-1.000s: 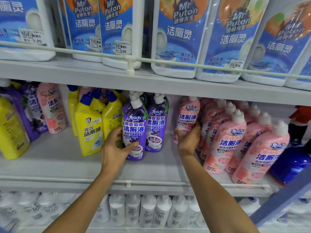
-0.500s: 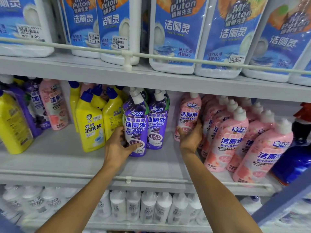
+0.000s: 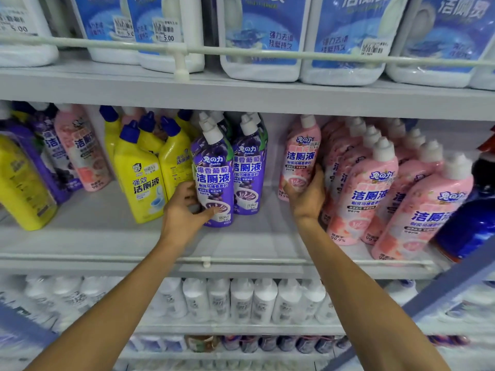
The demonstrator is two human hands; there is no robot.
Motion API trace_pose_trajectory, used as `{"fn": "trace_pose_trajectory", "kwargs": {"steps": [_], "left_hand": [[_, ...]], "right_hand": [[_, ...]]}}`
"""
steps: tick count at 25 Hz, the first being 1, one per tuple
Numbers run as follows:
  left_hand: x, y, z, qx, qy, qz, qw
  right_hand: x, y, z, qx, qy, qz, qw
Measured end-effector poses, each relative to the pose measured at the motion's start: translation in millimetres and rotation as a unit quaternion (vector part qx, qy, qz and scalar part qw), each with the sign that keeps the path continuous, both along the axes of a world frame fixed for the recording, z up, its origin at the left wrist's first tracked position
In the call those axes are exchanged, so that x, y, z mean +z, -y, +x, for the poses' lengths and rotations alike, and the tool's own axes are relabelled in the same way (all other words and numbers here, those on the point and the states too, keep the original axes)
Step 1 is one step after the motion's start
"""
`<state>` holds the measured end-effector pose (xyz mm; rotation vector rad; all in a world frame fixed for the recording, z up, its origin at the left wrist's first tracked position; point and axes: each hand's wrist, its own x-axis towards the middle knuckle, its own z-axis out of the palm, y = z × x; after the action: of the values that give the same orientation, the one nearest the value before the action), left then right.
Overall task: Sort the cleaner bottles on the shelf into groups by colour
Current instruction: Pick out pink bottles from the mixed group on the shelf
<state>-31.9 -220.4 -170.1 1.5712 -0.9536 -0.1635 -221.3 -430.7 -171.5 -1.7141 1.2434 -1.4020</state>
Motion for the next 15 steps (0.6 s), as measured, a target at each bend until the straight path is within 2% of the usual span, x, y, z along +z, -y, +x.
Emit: {"fn": "trace_pose_trajectory", "kwargs": {"steps": [4, 8, 15], "left_hand": [[12.3, -24.6, 8.6, -0.043, -0.038, -0.012, 0.998], [13.8, -78.5, 37.9, -0.076, -0.080, -0.021, 0.994], [14.5, -186.6, 107.0, -0.069, -0.106, -0.043, 0.991]], "right_hand": [[10.7, -48.1, -15.4, 0.091, 0.040, 0.049, 0.994], [24.0, -131.1, -11.8, 0.181, 0.039, 0.055, 0.981], [42.9, -249.0, 75.3, 0.322, 0.016, 0.047, 0.945]]}}
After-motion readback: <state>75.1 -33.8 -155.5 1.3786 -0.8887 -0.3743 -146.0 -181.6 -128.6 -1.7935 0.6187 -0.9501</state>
